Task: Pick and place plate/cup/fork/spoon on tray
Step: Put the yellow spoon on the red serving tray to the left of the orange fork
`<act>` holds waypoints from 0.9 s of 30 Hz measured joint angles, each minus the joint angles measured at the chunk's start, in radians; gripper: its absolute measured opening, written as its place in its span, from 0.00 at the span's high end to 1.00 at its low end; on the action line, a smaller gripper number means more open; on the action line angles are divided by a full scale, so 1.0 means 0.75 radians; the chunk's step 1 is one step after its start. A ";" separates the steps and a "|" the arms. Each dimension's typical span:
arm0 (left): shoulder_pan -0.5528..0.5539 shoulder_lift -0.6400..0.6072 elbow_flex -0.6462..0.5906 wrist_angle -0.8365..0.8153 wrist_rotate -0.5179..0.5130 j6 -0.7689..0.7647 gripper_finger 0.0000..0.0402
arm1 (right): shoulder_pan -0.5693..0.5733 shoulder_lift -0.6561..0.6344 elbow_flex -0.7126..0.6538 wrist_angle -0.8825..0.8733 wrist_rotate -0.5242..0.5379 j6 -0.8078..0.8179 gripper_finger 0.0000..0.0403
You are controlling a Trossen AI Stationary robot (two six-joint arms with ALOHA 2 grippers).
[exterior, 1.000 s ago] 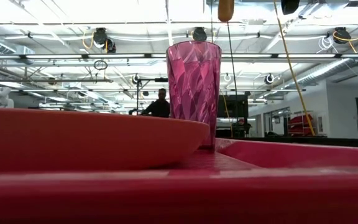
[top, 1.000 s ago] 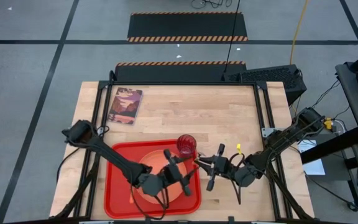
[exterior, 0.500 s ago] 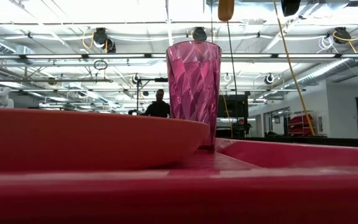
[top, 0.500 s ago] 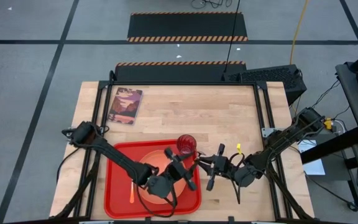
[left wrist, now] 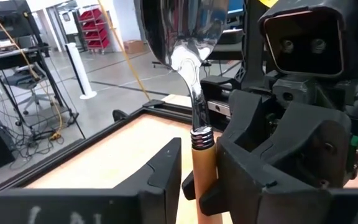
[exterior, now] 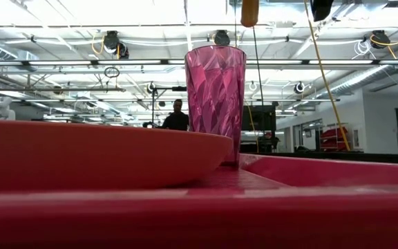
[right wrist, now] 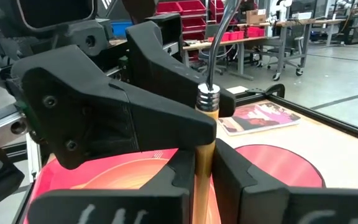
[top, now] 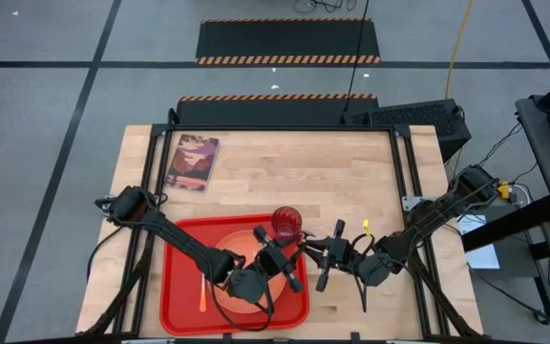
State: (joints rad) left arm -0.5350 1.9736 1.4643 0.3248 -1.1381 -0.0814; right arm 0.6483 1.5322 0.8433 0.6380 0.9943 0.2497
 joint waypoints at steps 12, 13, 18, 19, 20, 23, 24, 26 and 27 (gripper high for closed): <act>-0.026 -0.035 -0.001 -0.055 0.076 0.006 0.90 | -0.009 -0.001 0.001 0.009 -0.101 -0.033 0.95; -0.031 -0.046 -0.001 -0.081 0.083 -0.016 0.90 | -0.009 -0.001 0.002 0.011 -0.118 -0.044 0.95; -0.059 -0.129 -0.002 -0.269 0.154 -0.171 0.90 | -0.009 -0.001 0.004 0.072 -0.223 -0.094 0.90; -0.064 -0.145 -0.002 -0.320 0.160 -0.206 0.91 | -0.009 -0.001 0.004 0.083 -0.248 -0.097 0.88; -0.069 -0.158 -0.002 -0.364 0.153 -0.235 0.92 | -0.009 -0.001 0.002 0.085 -0.273 -0.097 0.85; -0.096 -0.192 -0.001 -0.487 0.158 -0.313 0.92 | -0.002 0.000 0.001 0.109 -0.340 -0.099 0.77; -0.104 -0.197 -0.001 -0.513 0.159 -0.338 0.92 | 0.001 0.000 0.001 0.111 -0.353 -0.100 0.74; -0.124 -0.216 -0.001 -0.588 0.162 -0.392 0.92 | 0.004 0.000 0.001 0.109 -0.356 -0.105 0.69; -0.141 -0.228 -0.002 -0.630 0.168 -0.419 0.92 | 0.004 0.000 0.001 0.106 -0.355 -0.107 0.67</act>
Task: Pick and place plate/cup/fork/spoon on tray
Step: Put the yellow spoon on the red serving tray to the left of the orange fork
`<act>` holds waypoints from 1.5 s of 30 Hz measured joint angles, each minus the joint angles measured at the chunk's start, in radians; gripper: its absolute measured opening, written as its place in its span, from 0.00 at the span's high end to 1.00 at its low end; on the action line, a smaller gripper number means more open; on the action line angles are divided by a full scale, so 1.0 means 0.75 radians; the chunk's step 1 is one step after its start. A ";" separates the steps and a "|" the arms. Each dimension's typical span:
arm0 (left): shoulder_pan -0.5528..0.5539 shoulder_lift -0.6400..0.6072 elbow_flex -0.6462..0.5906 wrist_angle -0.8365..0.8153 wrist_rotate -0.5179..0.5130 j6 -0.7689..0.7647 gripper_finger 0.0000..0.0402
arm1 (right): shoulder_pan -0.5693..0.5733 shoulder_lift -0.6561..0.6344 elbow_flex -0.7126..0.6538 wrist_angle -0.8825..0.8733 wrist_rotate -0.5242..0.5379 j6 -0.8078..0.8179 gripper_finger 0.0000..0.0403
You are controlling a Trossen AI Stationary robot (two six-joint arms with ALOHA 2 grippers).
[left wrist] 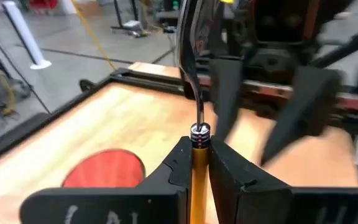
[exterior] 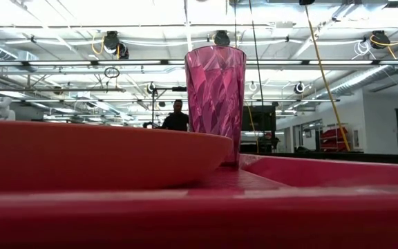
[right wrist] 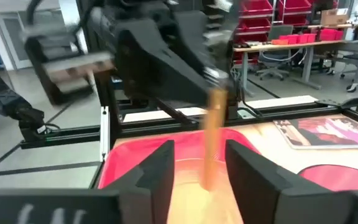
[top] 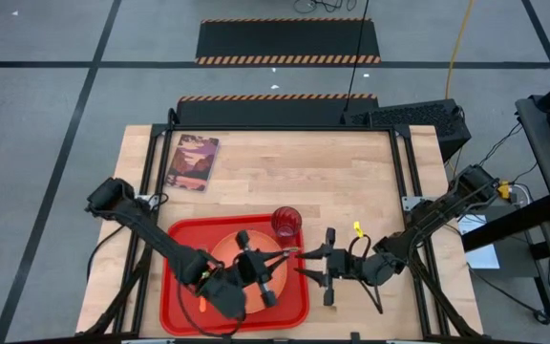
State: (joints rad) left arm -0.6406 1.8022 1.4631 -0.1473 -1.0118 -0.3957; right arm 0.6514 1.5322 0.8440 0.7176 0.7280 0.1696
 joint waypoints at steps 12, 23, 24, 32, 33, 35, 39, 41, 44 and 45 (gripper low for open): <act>-0.304 -0.052 0.001 -0.823 0.192 -1.061 0.92 | 0.119 -0.214 -0.001 -0.359 -0.001 0.001 0.58; -0.617 -0.053 -0.008 -1.449 0.385 -2.205 0.92 | 0.212 -0.268 -0.001 -0.424 -0.001 -0.098 0.58; -0.636 -0.053 -0.015 -1.503 0.409 -2.280 0.92 | 0.215 -0.268 -0.001 -0.424 0.000 -0.109 0.58; -0.664 -0.052 -0.144 -1.468 0.560 -2.392 0.92 | 0.217 -0.268 -0.001 -0.424 -0.001 -0.137 0.58; -0.659 -0.052 -0.175 -1.431 0.570 -2.391 0.92 | 0.217 -0.268 -0.001 -0.424 0.000 -0.137 0.58; -0.653 -0.051 -0.226 -1.400 0.608 -2.395 0.92 | 0.217 -0.268 -0.001 -0.424 -0.001 -0.137 0.58; -0.657 -0.062 -0.285 -1.390 0.694 -2.415 0.92 | 0.217 -0.268 -0.001 -0.424 -0.001 -0.134 0.58; -0.647 -0.087 -0.300 -1.393 0.723 -2.420 0.92 | 0.217 -0.268 -0.001 -0.424 -0.001 -0.134 0.58; -0.617 -0.108 -0.304 -1.425 0.777 -2.403 0.92 | 0.218 -0.268 -0.001 -0.424 -0.001 -0.133 0.58; -0.609 -0.118 -0.305 -1.450 0.791 -2.390 0.92 | 0.218 -0.268 -0.001 -0.424 -0.001 -0.134 0.58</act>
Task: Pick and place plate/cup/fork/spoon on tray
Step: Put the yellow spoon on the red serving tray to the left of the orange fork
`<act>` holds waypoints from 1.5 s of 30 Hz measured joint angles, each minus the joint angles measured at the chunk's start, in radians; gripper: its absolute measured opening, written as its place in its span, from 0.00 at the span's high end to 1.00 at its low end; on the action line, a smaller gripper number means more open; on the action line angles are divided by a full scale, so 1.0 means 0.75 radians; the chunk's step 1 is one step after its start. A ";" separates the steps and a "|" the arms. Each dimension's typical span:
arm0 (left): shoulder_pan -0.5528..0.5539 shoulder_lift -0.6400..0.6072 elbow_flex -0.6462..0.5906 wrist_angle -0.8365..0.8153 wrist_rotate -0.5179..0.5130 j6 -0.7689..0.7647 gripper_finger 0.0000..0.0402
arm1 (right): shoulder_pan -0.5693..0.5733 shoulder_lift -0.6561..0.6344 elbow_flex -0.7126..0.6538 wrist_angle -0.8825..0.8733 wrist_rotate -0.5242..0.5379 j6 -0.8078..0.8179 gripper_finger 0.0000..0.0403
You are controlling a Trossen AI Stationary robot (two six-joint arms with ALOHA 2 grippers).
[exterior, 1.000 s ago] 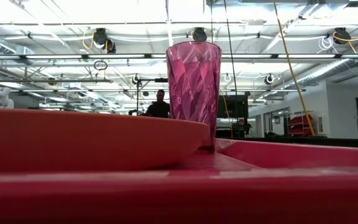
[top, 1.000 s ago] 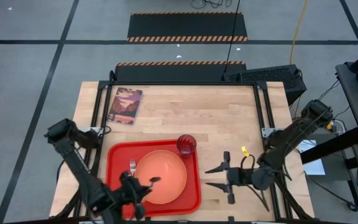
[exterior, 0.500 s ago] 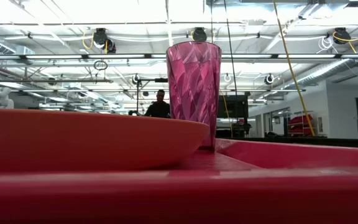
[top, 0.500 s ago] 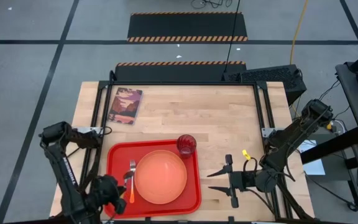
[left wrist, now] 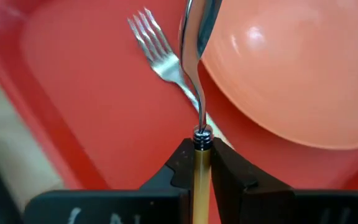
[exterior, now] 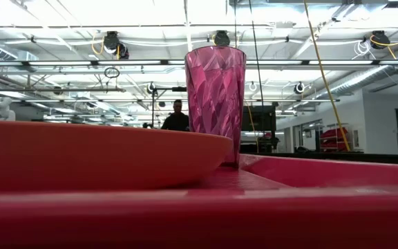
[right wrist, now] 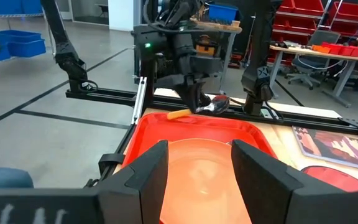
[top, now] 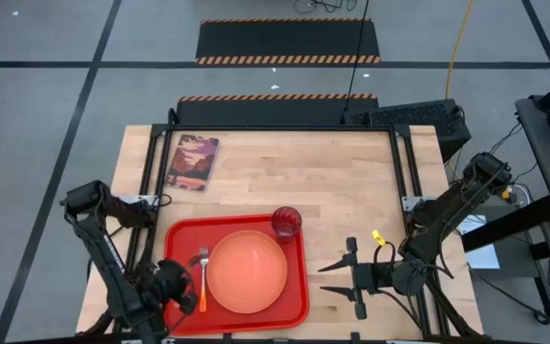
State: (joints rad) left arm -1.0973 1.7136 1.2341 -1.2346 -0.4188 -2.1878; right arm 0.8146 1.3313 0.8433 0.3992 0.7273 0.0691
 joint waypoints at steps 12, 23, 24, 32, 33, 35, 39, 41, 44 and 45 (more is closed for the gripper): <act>0.082 -0.529 -0.197 -0.272 -0.101 0.064 0.92 | -0.001 0.000 0.000 0.000 0.003 -0.030 0.58; 0.013 -0.596 -0.642 0.503 0.070 -0.060 0.92 | -0.001 0.001 0.000 -0.002 0.004 -0.069 0.58; 0.001 -0.584 -0.637 0.503 0.070 -0.092 0.92 | -0.001 0.001 0.000 -0.007 0.004 -0.073 0.58; -0.002 -0.477 -0.632 0.683 0.079 -0.139 0.92 | -0.001 0.001 0.000 -0.044 0.004 -0.073 0.58; 0.000 -0.459 -0.632 0.712 0.081 -0.140 0.92 | -0.001 0.001 0.000 -0.046 0.004 -0.073 0.58; 0.005 -0.426 -0.631 0.753 0.097 -0.159 0.92 | -0.001 0.001 0.000 -0.048 0.004 -0.073 0.58; 0.017 -0.380 -0.631 0.781 0.152 -0.178 0.92 | -0.001 0.001 0.000 -0.048 0.004 -0.076 0.58; 0.037 -0.373 -0.631 0.762 0.154 -0.185 0.92 | -0.001 0.001 0.000 -0.049 0.003 -0.083 0.58; 0.068 -0.371 -0.631 0.730 0.152 -0.183 0.92 | -0.001 0.001 0.000 -0.050 0.003 -0.083 0.58; 0.074 -0.371 -0.631 0.726 0.156 -0.183 0.92 | -0.001 0.001 0.000 -0.050 0.002 -0.083 0.58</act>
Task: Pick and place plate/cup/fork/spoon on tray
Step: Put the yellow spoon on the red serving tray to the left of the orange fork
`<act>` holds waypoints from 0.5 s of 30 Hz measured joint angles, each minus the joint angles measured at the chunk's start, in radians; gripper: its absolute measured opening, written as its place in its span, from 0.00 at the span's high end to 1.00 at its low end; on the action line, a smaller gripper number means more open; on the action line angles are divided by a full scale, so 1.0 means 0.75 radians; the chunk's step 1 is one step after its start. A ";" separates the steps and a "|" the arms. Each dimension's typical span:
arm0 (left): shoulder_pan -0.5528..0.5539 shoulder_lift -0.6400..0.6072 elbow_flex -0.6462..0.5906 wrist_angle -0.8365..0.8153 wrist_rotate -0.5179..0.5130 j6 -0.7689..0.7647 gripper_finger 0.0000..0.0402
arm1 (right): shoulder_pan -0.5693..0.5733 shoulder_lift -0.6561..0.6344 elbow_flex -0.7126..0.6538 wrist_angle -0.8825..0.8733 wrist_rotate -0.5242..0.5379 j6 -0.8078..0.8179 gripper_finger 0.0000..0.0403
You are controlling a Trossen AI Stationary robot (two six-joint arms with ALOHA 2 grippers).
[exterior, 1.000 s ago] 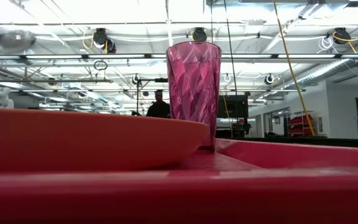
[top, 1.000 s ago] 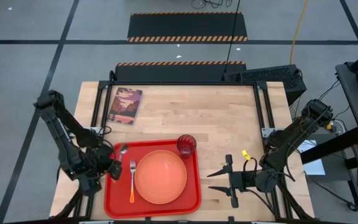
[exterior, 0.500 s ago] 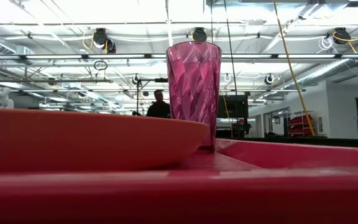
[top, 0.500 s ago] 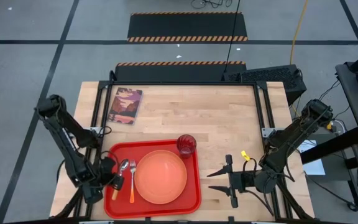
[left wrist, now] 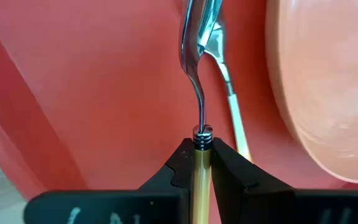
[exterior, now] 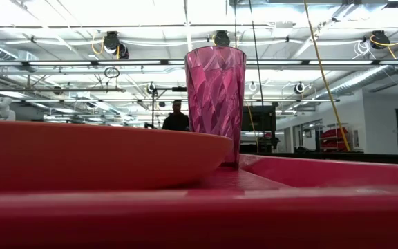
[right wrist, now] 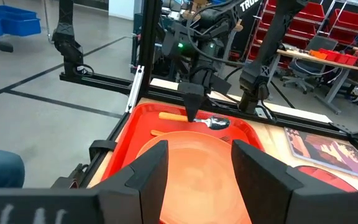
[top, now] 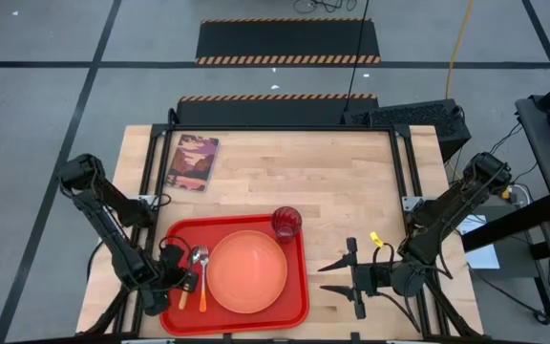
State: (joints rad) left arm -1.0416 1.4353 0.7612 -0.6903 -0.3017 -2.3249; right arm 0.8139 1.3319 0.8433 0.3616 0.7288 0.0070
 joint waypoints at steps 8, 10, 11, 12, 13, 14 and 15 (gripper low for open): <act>0.041 0.000 0.000 -0.084 0.125 -0.032 0.92 | 0.001 0.000 0.000 -0.001 -0.001 0.010 0.58; 0.063 0.000 0.000 -0.102 0.116 -0.022 0.92 | 0.001 0.000 0.000 0.000 -0.001 0.010 0.58; 0.074 0.000 0.000 -0.110 0.112 -0.019 0.91 | 0.002 0.000 0.000 0.000 -0.001 0.010 0.58; 0.082 0.000 0.000 -0.118 0.111 -0.018 0.91 | 0.002 0.000 0.000 0.000 -0.001 0.010 0.58; 0.091 0.000 0.000 -0.126 0.112 -0.017 0.89 | 0.002 0.000 0.000 0.000 -0.001 0.010 0.58; 0.097 0.000 0.000 -0.133 0.112 -0.015 0.88 | 0.002 0.000 0.000 0.000 -0.002 0.010 0.58; 0.103 0.000 0.000 -0.139 0.112 -0.014 0.87 | 0.002 0.000 0.000 0.000 -0.002 0.010 0.58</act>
State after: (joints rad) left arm -0.9647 1.4353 0.7612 -0.7947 -0.2180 -2.3352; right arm 0.8154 1.3319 0.8433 0.3618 0.7277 0.0143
